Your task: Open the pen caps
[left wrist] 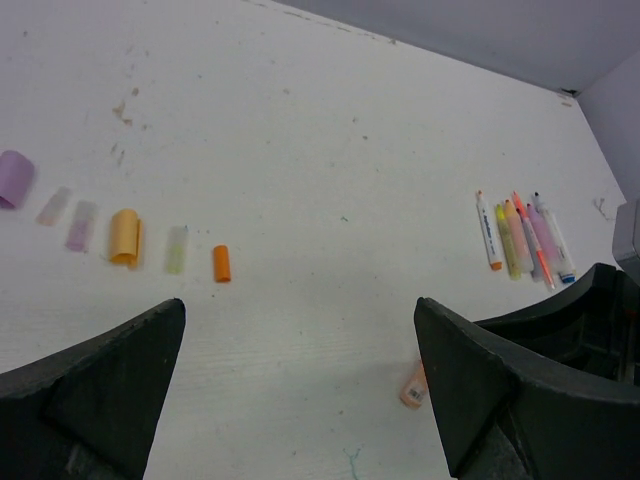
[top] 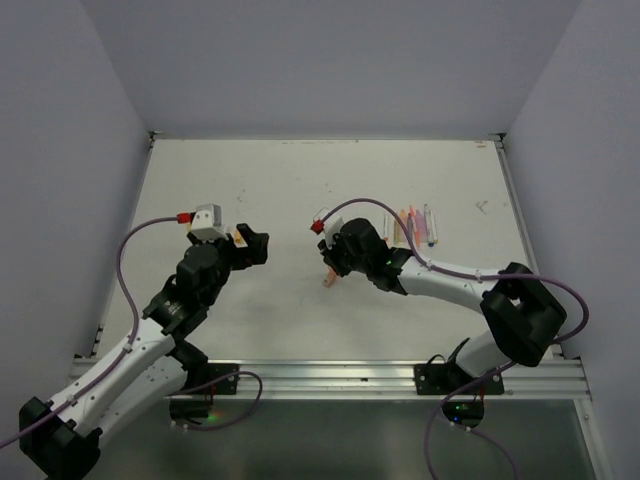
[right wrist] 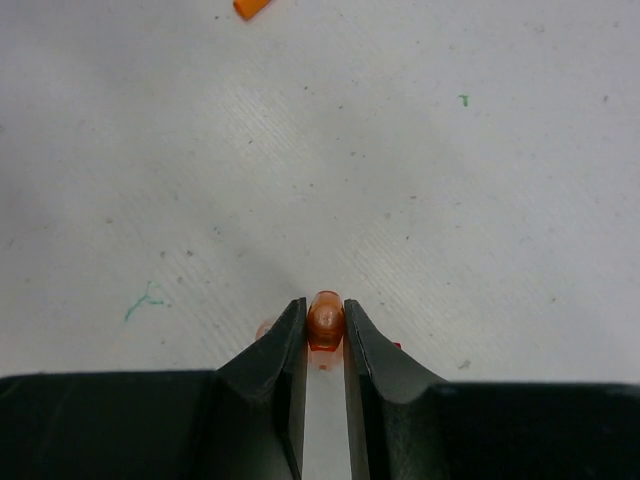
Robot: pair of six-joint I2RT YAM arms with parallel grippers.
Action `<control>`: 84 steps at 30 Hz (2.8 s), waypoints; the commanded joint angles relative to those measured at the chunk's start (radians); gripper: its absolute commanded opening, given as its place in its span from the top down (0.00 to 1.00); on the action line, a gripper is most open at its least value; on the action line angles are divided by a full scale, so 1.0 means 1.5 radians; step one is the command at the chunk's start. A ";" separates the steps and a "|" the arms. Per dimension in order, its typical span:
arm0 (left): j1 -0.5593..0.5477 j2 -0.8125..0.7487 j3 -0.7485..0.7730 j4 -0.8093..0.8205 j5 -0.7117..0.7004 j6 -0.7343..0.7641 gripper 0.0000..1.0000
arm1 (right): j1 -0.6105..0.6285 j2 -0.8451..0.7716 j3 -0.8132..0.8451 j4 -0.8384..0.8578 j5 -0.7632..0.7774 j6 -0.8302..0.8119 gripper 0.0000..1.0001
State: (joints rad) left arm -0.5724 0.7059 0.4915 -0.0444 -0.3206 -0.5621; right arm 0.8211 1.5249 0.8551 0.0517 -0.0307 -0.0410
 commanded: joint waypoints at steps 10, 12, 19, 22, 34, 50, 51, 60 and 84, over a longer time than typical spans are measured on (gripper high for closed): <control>-0.003 -0.067 0.043 -0.096 -0.064 0.024 0.00 | 0.058 0.022 -0.091 0.197 0.208 -0.064 1.00; -0.002 -0.074 0.042 -0.105 -0.066 0.024 0.00 | 0.065 0.025 -0.095 0.208 0.224 -0.068 1.00; -0.002 -0.104 0.045 -0.129 -0.070 0.023 0.00 | 0.095 0.024 -0.082 0.152 0.227 -0.056 0.79; -0.003 -0.116 0.052 -0.138 -0.070 0.023 0.00 | 0.106 -0.001 -0.083 0.131 0.210 -0.044 0.70; -0.002 -0.134 0.101 -0.193 -0.086 0.026 0.00 | 0.122 -0.045 -0.053 0.052 0.117 -0.001 0.39; -0.002 -0.071 0.195 -0.306 -0.211 0.097 0.00 | 0.043 -0.167 0.080 -0.185 0.330 0.148 0.02; -0.002 -0.060 0.198 -0.309 -0.209 0.098 0.00 | -0.005 -0.180 0.084 -0.201 0.336 0.181 0.01; 0.078 -0.013 0.228 -0.323 -0.101 0.091 0.00 | -0.179 -0.443 0.105 -0.365 0.486 0.259 0.01; 0.109 -0.272 0.512 -0.370 -0.389 0.302 0.00 | -0.179 -0.784 0.203 -0.389 0.514 0.005 0.01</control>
State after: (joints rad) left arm -0.4126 0.3141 1.2476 -0.6189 -0.8501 -0.1650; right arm 0.5503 0.3641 1.1694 -0.5449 0.7418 0.0319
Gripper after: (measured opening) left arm 0.997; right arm 0.985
